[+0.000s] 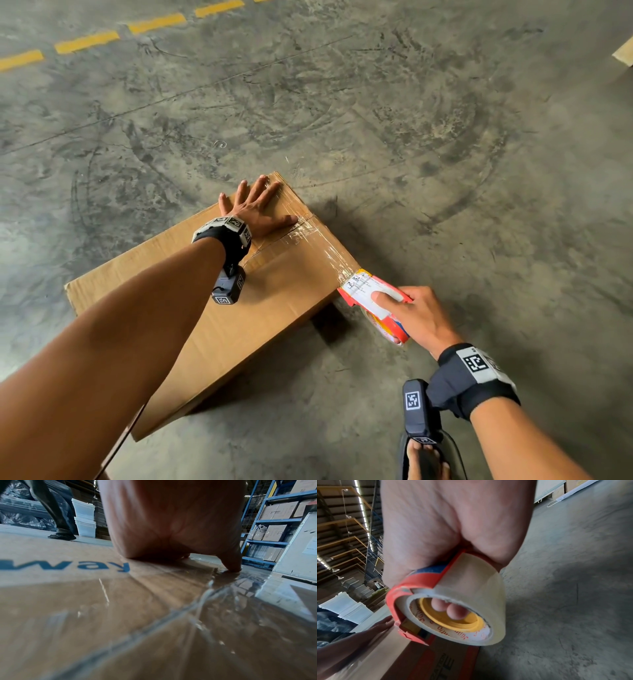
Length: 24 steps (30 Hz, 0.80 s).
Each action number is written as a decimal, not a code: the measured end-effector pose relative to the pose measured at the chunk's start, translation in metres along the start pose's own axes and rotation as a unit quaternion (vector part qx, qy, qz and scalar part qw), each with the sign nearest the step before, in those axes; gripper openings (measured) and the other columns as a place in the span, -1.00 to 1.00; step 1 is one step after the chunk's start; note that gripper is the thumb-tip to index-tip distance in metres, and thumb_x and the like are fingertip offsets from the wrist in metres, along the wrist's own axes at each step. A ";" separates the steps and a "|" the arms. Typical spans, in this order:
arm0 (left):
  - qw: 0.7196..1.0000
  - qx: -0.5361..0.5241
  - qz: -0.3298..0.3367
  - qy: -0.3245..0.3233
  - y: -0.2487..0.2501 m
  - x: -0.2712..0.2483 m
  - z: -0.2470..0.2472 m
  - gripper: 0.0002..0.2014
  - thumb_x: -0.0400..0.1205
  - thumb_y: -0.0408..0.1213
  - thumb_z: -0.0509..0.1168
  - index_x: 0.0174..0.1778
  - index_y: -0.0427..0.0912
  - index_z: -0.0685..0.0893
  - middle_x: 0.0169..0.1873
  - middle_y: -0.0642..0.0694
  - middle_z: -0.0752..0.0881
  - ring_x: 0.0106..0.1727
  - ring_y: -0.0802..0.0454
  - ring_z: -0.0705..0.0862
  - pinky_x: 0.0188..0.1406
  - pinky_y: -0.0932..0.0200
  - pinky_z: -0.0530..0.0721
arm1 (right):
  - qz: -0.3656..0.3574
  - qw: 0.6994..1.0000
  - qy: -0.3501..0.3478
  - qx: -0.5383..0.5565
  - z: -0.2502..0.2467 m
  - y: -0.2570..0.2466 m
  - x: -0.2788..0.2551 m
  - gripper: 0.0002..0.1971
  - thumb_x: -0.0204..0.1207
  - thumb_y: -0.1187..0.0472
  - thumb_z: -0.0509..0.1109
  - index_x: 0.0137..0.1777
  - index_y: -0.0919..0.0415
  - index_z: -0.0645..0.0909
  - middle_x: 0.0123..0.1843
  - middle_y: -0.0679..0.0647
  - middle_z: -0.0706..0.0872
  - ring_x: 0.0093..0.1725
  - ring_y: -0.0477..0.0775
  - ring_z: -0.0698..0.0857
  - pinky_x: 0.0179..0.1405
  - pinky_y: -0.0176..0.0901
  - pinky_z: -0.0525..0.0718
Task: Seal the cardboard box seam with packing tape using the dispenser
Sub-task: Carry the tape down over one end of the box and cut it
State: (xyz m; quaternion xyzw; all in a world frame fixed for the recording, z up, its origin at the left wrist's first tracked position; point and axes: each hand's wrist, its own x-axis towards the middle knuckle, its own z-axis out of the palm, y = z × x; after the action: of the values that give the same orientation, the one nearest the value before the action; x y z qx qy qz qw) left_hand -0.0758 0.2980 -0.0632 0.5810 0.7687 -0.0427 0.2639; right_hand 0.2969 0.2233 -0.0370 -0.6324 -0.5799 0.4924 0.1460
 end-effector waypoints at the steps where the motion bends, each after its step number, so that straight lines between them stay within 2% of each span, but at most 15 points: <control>1: 1.000 0.002 0.000 0.001 0.000 0.000 0.000 0.10 0.21 0.81 -0.09 0.65 0.48 -0.27 0.72 0.25 -0.31 0.75 -0.12 -0.33 0.58 -0.56 -0.31 | -0.001 1.000 -0.001 0.003 0.001 0.000 0.000 -0.44 0.25 -0.25 0.52 -0.23 0.35 0.75 -0.48 0.06 0.65 -0.46 -0.02 0.53 -0.41 -0.13 0.51; 6: 1.000 0.015 0.004 -0.009 0.004 -0.004 -0.003 0.18 0.14 0.84 -0.11 0.65 0.44 -0.32 0.72 0.20 -0.36 0.74 -0.15 -0.38 0.55 -0.61 -0.34 | -0.009 1.000 0.003 -0.004 0.004 0.001 0.000 -0.64 0.50 0.00 0.61 -0.22 0.35 0.79 -0.54 -0.07 0.67 -0.58 -0.11 0.55 -0.56 -0.28 0.50; 9: 0.998 0.055 0.022 -0.020 0.011 -0.013 -0.002 0.33 0.06 0.86 -0.06 0.66 0.32 -0.43 0.68 0.10 -0.48 0.70 -0.23 -0.47 0.43 -0.70 -0.43 | -0.014 1.000 0.005 0.000 0.004 0.004 0.001 -0.60 0.43 -0.08 0.59 -0.24 0.33 0.76 -0.53 -0.06 0.63 -0.55 -0.06 0.53 -0.52 -0.23 0.49; 10: 0.996 0.079 0.047 -0.016 0.015 -0.017 -0.001 0.36 0.06 0.86 -0.04 0.66 0.26 -0.45 0.67 0.06 -0.50 0.69 -0.25 -0.47 0.40 -0.71 -0.44 | -0.013 1.000 0.006 -0.002 0.004 0.006 0.001 -0.58 0.40 -0.12 0.58 -0.25 0.31 0.76 -0.53 -0.05 0.63 -0.53 -0.05 0.53 -0.50 -0.20 0.49; 14: 0.962 0.178 0.207 0.000 0.031 -0.038 0.023 0.45 0.12 0.83 0.00 0.73 -0.03 -0.38 0.70 -0.17 -0.42 0.72 -0.24 -0.39 0.57 -0.62 -0.27 | -0.007 1.000 0.018 0.014 0.007 0.010 -0.001 -0.68 0.46 -0.04 0.60 -0.30 0.22 0.79 -0.54 -0.06 0.65 -0.56 -0.05 0.54 -0.50 -0.17 0.52; 17: 0.946 0.205 0.251 0.011 0.037 -0.052 0.039 0.47 0.14 0.82 0.00 0.74 -0.13 -0.35 0.72 -0.18 -0.38 0.72 -0.19 -0.41 0.63 -0.49 -0.31 | -0.004 1.000 0.023 0.020 0.008 0.009 -0.003 -0.69 0.48 0.00 0.62 -0.35 0.20 0.77 -0.58 -0.09 0.64 -0.61 -0.08 0.54 -0.55 -0.23 0.49; 20: 0.930 0.212 0.301 -0.002 0.040 -0.058 0.040 0.23 0.39 0.69 -0.04 0.74 -0.07 -0.36 0.72 -0.15 -0.38 0.72 -0.19 -0.41 0.63 -0.49 -0.28 | -0.008 0.999 0.026 0.023 0.009 0.010 -0.003 -0.70 0.51 0.02 0.62 -0.36 0.17 0.76 -0.59 -0.14 0.66 -0.62 -0.17 0.55 -0.53 -0.26 0.49; 22: 0.909 0.222 0.353 -0.012 0.041 -0.063 0.045 -0.02 0.61 0.50 -0.09 0.74 -0.04 -0.34 0.74 -0.12 -0.35 0.73 -0.19 -0.38 0.64 -0.49 -0.20 | -0.012 0.999 0.025 0.029 0.009 0.009 -0.003 -0.72 0.51 0.03 0.61 -0.38 0.11 0.76 -0.59 -0.16 0.67 -0.59 -0.16 0.58 -0.52 -0.26 0.51; 24: 0.894 0.227 0.385 -0.021 0.043 -0.069 0.053 -0.21 0.74 0.29 -0.14 0.75 -0.03 -0.33 0.74 -0.08 -0.34 0.73 -0.18 -0.37 0.66 -0.44 -0.19 | -0.011 0.999 0.022 0.044 0.010 0.010 -0.002 -0.71 0.51 0.05 0.62 -0.41 0.09 0.75 -0.59 -0.14 0.68 -0.60 -0.16 0.58 -0.49 -0.22 0.52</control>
State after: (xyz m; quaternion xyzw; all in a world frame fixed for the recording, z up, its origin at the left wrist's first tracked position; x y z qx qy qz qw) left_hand -0.0050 0.2322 -0.0673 0.8747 0.4481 -0.1239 0.1367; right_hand 0.2958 0.2149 -0.0484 -0.6295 -0.5617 0.5014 0.1919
